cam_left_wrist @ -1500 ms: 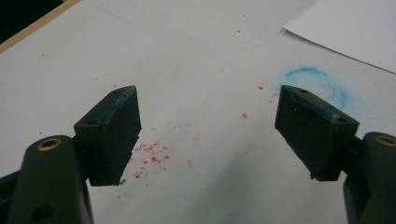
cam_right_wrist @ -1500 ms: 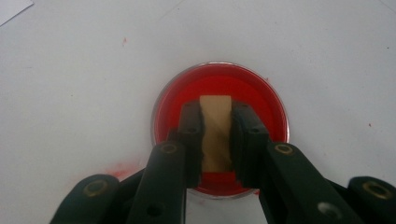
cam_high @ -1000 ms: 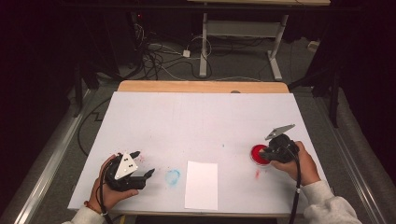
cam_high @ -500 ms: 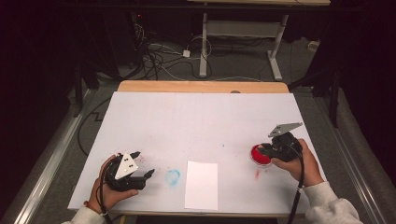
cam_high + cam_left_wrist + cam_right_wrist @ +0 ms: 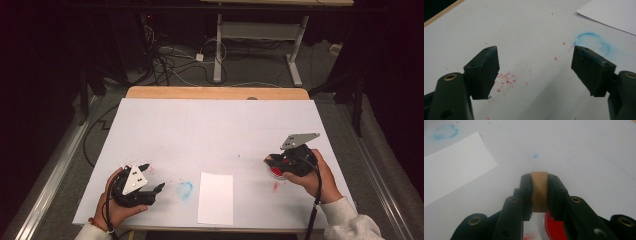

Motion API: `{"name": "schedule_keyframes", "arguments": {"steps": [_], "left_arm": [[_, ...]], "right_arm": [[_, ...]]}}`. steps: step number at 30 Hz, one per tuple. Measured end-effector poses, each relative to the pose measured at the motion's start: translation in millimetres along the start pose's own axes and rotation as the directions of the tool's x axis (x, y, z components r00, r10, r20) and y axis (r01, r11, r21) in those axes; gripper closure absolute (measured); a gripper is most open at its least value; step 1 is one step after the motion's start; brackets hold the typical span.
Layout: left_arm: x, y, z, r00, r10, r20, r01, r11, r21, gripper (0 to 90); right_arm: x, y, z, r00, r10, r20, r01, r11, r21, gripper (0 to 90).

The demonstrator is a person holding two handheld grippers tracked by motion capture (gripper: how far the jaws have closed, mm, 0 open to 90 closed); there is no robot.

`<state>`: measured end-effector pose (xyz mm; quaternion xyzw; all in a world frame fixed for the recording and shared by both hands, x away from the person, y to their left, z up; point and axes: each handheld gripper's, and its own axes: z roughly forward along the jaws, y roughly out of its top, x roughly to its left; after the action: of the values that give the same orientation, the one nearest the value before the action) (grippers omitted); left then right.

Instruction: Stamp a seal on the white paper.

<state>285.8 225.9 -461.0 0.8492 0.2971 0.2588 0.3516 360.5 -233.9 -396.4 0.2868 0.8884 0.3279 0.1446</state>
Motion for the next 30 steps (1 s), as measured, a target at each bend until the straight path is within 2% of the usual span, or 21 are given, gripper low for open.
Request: {"name": "schedule_keyframes", "arguments": {"steps": [7,10,13,20,22,23,27,29,30], "left_arm": [[-0.3,1.2,3.5,1.0,0.003,-0.001,-0.003,0.9999,0.01,22.0],[-0.4,0.6,3.3,1.0,0.009,0.002,-0.009,0.9998,0.015,22.0],[0.0,-0.2,2.8,1.0,0.004,-0.001,-0.004,0.9999,0.014,22.0],[-0.3,-0.2,4.1,1.0,0.008,0.002,-0.008,0.9997,0.021,22.0],[-0.1,-0.4,4.0,1.0,0.007,0.001,-0.007,0.9997,0.021,22.0],[0.0,-0.5,4.2,1.0,0.005,0.001,-0.005,0.9998,0.021,22.0],[-0.6,-0.4,4.7,0.9999,0.011,0.004,-0.011,0.9996,0.028,22.0],[-0.5,-0.6,4.5,0.9999,0.009,0.004,-0.009,0.9996,0.027,22.0],[-0.4,-0.7,4.6,1.0,0.008,0.003,-0.008,0.9996,0.028,22.0]], "right_arm": [[22.2,14.6,8.7,0.998,-0.056,-0.029,0.056,0.9984,-0.004,75.7],[37.6,24.9,16.5,0.9936,-0.096,-0.06,0.096,0.9953,-0.013,75.7],[45.5,29.7,21.8,0.9904,-0.113,-0.081,0.112,0.9936,-0.009,75.8],[71.3,42.7,39.4,0.9731,-0.171,-0.154,0.175,0.9845,0.012,75.8],[79.6,45.4,44.1,0.9668,-0.209,-0.148,0.214,0.9765,0.022,75.8],[82.8,46.3,46.5,0.9628,-0.217,-0.16,0.224,0.9745,0.022,75.8],[93.3,48.9,56.5,0.9523,-0.236,-0.193,0.248,0.9682,0.035,75.8],[101.7,50.5,62.9,0.9429,-0.25,-0.221,0.266,0.9627,0.048,75.8],[101.7,50.5,62.9,0.9429,-0.25,-0.221,0.266,0.9627,0.048,75.8]]}}
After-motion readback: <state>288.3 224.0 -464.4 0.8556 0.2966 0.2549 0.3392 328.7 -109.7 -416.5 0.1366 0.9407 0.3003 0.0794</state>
